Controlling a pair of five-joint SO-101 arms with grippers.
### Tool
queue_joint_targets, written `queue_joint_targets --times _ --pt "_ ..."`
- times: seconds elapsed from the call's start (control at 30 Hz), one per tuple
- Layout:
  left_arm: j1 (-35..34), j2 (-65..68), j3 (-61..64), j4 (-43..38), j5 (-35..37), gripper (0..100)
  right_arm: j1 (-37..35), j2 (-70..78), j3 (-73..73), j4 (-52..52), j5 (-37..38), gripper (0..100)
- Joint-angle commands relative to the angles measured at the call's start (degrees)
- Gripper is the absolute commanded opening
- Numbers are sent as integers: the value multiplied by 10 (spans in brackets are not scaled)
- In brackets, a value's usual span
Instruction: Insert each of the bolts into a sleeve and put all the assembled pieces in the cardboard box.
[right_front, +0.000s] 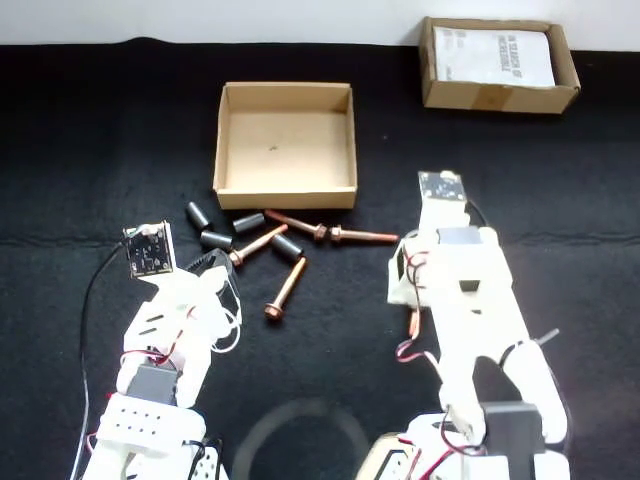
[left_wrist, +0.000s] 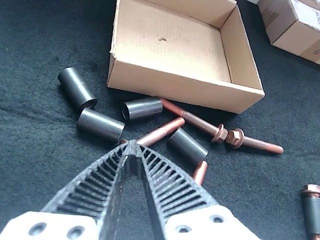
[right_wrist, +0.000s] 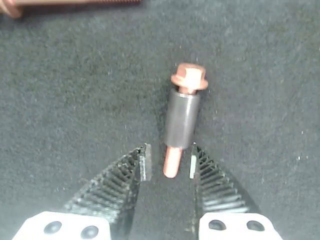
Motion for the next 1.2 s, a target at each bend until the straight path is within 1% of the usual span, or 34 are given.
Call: queue_joint_targets --times 0.0,0.4,0.57,0.7,1.17 --pt "-4 -5 15 2 2 10 -3 21 -46 -3 -1 127" --pt "-5 -8 15 7 2 10 -3 112 -68 -6 0 127" --pt "-4 -9 15 12 2 10 -3 129 -68 -21 1 127" --pt "-4 -9 15 12 2 10 -3 135 -69 -22 35 127" --pt "-4 -10 15 13 2 10 -1 236 -123 -32 43 127"
